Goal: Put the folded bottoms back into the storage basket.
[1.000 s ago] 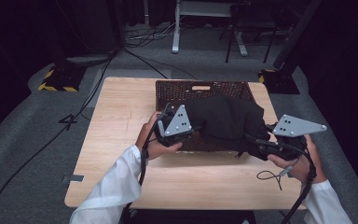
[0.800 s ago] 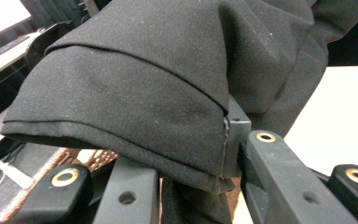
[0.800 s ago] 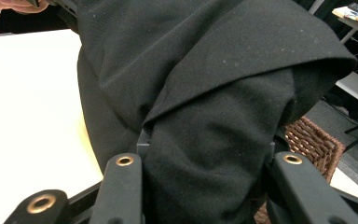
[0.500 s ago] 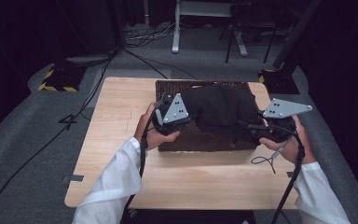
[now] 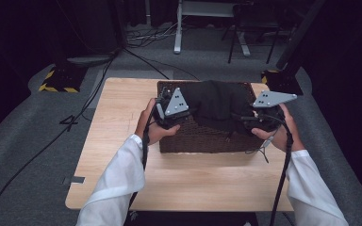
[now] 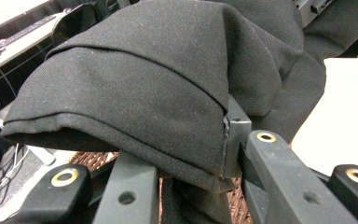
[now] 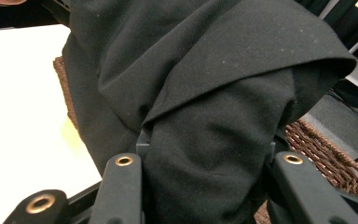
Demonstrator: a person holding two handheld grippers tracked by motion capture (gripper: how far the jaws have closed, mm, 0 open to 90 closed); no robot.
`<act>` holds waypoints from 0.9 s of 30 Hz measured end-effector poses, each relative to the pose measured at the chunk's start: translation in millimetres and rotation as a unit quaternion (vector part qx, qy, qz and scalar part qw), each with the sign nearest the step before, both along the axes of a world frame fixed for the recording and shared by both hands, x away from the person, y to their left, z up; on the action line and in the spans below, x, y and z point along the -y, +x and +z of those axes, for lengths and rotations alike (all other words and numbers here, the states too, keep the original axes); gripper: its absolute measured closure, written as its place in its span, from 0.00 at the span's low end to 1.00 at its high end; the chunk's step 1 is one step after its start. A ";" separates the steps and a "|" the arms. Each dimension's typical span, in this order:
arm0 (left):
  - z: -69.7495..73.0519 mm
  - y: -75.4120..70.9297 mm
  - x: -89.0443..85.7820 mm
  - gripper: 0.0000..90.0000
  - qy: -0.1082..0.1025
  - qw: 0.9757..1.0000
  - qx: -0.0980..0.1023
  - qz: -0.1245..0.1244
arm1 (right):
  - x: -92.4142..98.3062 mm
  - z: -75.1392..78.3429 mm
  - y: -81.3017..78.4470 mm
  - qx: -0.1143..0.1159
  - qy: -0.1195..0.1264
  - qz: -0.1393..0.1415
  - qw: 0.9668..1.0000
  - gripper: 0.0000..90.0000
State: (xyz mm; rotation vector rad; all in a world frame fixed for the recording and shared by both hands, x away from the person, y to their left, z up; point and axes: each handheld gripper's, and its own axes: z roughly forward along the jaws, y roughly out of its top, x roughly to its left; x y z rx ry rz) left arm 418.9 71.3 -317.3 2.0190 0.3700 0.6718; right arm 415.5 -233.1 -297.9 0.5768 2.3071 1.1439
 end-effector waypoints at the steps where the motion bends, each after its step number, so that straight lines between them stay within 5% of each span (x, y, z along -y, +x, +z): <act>1: -0.8 1.7 0.1 0.82 0.002 1.000 0.000 0.001 | -0.8 -0.6 2.1 0.001 -0.001 -0.001 1.000 0.67; 19: -23.1 37.1 1.6 0.82 0.023 0.999 -0.024 0.043 | -20.1 -23.9 47.9 -0.031 -0.010 -0.018 0.999 0.67; 27: -42.0 50.7 17.6 0.81 0.076 0.994 -0.051 0.055 | -22.7 -45.4 61.7 -0.058 -0.035 -0.029 0.997 0.67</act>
